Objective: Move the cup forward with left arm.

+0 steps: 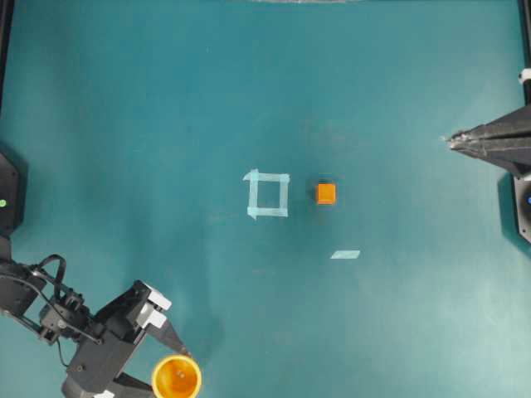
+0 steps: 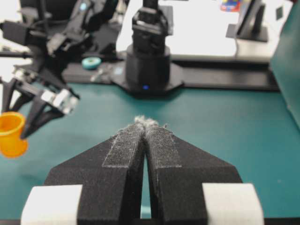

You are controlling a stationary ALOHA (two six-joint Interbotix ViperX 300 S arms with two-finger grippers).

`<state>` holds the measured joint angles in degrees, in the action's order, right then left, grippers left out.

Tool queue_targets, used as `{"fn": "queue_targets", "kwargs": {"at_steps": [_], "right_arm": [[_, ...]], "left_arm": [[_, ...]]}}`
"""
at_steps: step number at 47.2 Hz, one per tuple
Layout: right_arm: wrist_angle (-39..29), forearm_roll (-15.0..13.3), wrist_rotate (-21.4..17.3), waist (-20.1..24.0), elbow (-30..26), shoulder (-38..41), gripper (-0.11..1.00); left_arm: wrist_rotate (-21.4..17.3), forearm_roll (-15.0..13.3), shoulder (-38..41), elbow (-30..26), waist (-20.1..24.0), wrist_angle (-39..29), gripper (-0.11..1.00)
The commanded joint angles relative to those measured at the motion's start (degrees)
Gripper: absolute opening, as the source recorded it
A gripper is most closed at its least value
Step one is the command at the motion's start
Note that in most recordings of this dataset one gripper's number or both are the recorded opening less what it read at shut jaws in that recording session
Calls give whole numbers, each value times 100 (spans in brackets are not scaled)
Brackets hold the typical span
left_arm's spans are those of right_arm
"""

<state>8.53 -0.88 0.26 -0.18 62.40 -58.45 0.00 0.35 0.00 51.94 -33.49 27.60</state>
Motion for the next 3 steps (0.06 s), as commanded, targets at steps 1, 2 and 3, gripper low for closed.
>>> {"fn": "queue_targets", "kwargs": {"at_steps": [1,2,3], "right_arm": [[18,-9,-9,0,-193,18,0],[18,-9,-9,0,-185,18,0],[18,-9,0,0,-185,18,0]], "left_arm": [[-9,-9,-53,-97,-26,26,66],[-9,-9,-53,-97,-26,26,66],[-9,-9,-53,-97,-26,35,66]]}}
